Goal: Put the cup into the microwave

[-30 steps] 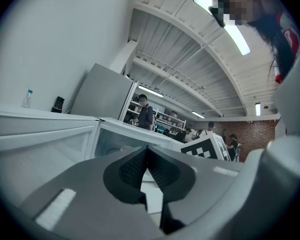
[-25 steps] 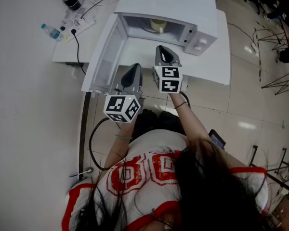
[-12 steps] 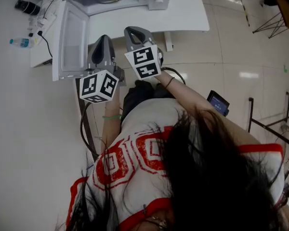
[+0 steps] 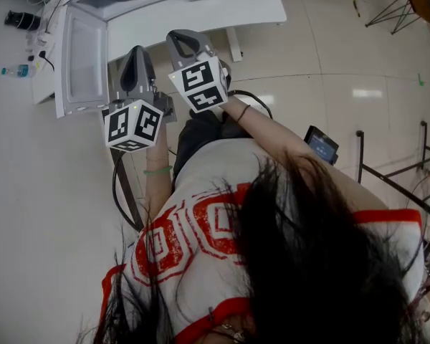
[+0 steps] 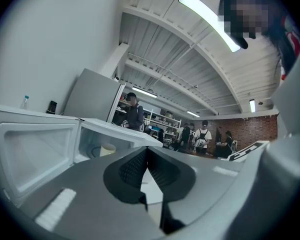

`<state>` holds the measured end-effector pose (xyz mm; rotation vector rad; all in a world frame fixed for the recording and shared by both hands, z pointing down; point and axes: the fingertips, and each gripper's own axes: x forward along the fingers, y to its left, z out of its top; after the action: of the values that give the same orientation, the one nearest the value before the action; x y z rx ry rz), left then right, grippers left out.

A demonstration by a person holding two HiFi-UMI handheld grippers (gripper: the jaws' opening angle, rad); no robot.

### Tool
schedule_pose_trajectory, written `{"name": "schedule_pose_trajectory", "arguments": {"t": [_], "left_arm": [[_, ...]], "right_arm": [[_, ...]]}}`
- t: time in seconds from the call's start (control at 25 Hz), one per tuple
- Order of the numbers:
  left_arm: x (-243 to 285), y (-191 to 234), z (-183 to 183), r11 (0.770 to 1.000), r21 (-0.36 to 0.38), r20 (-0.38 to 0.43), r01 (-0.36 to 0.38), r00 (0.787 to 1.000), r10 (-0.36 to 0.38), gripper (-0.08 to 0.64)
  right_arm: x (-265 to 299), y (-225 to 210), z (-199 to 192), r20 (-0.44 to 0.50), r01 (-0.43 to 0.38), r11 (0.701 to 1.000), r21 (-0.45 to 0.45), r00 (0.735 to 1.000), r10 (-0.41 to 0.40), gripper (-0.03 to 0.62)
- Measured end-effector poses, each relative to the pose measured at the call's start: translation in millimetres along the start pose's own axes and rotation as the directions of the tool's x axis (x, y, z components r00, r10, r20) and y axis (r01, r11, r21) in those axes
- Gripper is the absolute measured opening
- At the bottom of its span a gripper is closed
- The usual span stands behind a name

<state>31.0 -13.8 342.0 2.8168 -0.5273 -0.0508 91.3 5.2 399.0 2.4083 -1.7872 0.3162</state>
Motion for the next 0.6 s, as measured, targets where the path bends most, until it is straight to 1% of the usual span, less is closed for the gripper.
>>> {"name": "schedule_pose_trajectory", "arguments": {"t": [0.16,0.32,0.6], "left_arm": [[-10,-1,-9,1.000,-0.008,0.005,-0.020,1.000,0.020,-0.002],[-15,3,-11,1.000,-0.013,0.010,-0.027,1.000,0.027,-0.002],[-7,10,-3,1.000,-0.015,0.009,-0.001,1.000,0.001,-0.002]], "right_arm": [[-9,4,-10,-0.007,-0.015,1.000,-0.010,1.000,0.015,0.002],[-10,11,-11,-0.004,-0.023,1.000,-0.019,1.000,0.023,0.002],[-7,13,-2,0.007,-0.016,1.000,-0.009,1.000,0.016,0.002]]}}
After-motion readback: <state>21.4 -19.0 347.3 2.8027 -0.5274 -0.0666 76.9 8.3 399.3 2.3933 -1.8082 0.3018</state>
